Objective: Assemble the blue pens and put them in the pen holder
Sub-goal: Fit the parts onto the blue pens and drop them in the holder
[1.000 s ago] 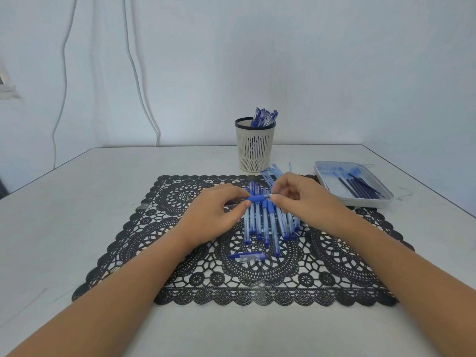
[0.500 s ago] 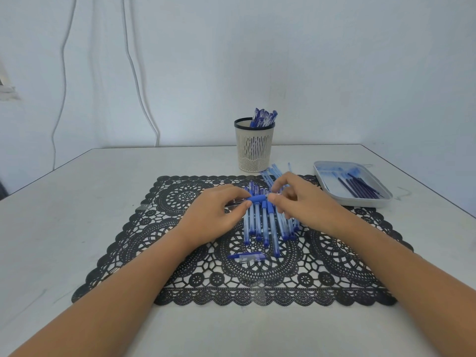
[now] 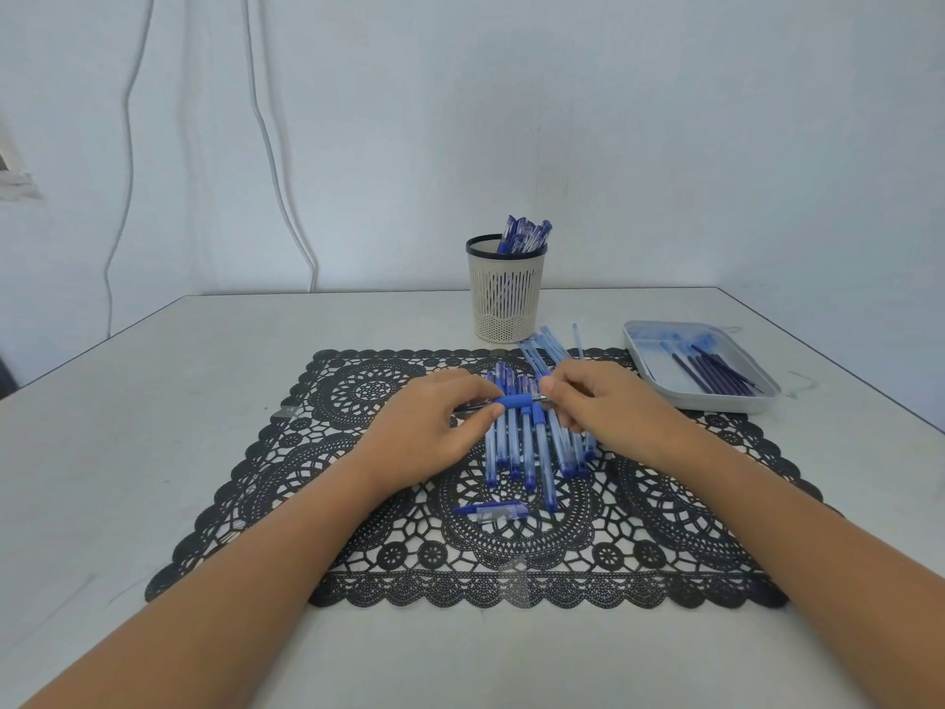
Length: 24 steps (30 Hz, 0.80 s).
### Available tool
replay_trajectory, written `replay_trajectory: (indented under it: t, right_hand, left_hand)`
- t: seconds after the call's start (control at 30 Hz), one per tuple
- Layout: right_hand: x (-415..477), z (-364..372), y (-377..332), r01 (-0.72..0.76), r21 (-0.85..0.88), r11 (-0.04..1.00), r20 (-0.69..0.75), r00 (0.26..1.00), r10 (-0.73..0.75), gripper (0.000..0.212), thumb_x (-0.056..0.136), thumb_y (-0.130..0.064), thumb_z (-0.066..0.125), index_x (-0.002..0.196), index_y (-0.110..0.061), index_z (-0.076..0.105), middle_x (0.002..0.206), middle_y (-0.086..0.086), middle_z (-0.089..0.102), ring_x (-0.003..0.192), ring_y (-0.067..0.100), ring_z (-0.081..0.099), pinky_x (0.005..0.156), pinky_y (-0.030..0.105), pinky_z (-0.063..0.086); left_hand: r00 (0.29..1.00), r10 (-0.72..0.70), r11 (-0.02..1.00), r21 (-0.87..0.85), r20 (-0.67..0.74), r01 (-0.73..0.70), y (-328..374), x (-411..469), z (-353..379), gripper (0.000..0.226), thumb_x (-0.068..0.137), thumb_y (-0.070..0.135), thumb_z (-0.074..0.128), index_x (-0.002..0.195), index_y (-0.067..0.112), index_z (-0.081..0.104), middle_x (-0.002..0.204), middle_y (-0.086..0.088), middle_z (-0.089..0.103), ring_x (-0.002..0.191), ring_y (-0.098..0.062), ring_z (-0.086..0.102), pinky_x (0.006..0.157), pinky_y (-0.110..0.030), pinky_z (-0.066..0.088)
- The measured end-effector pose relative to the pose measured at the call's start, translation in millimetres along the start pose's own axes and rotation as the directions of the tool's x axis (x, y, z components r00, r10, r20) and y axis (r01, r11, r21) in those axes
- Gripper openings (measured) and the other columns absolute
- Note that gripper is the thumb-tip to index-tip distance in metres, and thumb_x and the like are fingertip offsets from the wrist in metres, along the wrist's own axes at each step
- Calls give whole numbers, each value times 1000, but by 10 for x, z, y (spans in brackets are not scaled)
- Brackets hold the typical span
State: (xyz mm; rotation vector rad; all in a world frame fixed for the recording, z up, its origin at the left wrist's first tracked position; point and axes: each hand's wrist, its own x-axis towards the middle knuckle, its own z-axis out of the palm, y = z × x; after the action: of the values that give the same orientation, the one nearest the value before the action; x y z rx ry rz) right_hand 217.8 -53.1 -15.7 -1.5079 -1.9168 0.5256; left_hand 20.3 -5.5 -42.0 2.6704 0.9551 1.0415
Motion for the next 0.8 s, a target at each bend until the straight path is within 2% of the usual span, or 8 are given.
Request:
replay_trajectory:
  t: [0.17, 0.37, 0.47, 0.57, 0.6, 0.67, 0.73, 0.8]
  right_hand:
    - [28, 12, -12, -14, -79, 997, -32, 999, 12, 36, 98, -37, 38, 66, -23, 48, 63, -3, 51, 51, 8, 40, 52, 24, 32]
    - [36, 55, -38, -59, -57, 997, -46, 997, 56, 39, 99, -35, 34, 65, -21, 46, 55, -7, 42, 46, 6, 35, 48, 19, 27]
    - [41, 77, -40, -83, -78, 994, -104, 992, 74, 31, 97, -39, 37, 87, -17, 56, 64, -9, 47, 52, 2, 40, 50, 13, 32]
    - [0, 77, -64, -13, -139, 990, -142, 990, -7, 27, 93, -45, 42, 113, -26, 46, 82, -11, 48, 69, 2, 45, 66, 19, 37]
    - [-29, 58, -100, 44, -148, 988, -109, 992, -60, 25, 91, -44, 46, 112, -30, 46, 84, -13, 46, 71, 1, 44, 66, 18, 36]
    - [-94, 20, -191, 164, -142, 976, 54, 986, -157, 19, 87, -42, 55, 105, -35, 53, 90, -14, 48, 77, -1, 47, 67, 17, 35]
    - [-157, 11, -271, 225, -114, 968, 255, 948, -190, 22, 81, -46, 62, 101, -39, 60, 101, -13, 49, 90, -3, 49, 75, 13, 36]
    - [-201, 46, -310, 254, -112, 961, 385, 902, -193, 29, 75, -51, 67, 101, -42, 62, 106, -14, 44, 100, -3, 44, 85, 10, 32]
  left_hand:
    - [999, 31, 997, 68, -15, -30, 17, 15, 0, 40, 88, 44, 41, 103, 17, 66, 90, 16, 58, 84, -2, 53, 76, -25, 48]
    - [996, 82, 984, 159, -33, -75, 15, 22, -23, 35, 89, 39, 42, 102, 16, 65, 90, 6, 64, 83, -11, 56, 70, -29, 50]
    - [998, 60, 985, 166, -22, -55, -15, 14, -19, 33, 89, 39, 43, 102, 17, 63, 91, 8, 62, 83, -8, 53, 70, -27, 48]
    - [999, -34, 987, 159, -32, 39, -78, 0, -21, 23, 92, 31, 51, 104, 16, 63, 94, 7, 62, 86, -7, 52, 74, -30, 49]
    - [997, -65, 987, 147, -39, 70, -97, -2, -27, 21, 92, 29, 53, 105, 16, 63, 97, 6, 63, 88, -7, 53, 76, -32, 49]
    - [992, -112, 985, 126, -49, 118, -121, -3, -37, 21, 92, 27, 54, 107, 16, 63, 100, 5, 64, 91, -8, 55, 79, -31, 47]
    - [990, -131, 985, 110, -57, 136, -123, -3, -41, 22, 91, 27, 54, 107, 16, 63, 101, 5, 64, 92, -9, 56, 80, -30, 47]
    - [989, -134, 985, 102, -61, 139, -117, -5, -39, 21, 91, 27, 55, 107, 15, 63, 100, 5, 65, 91, -9, 56, 80, -31, 47]
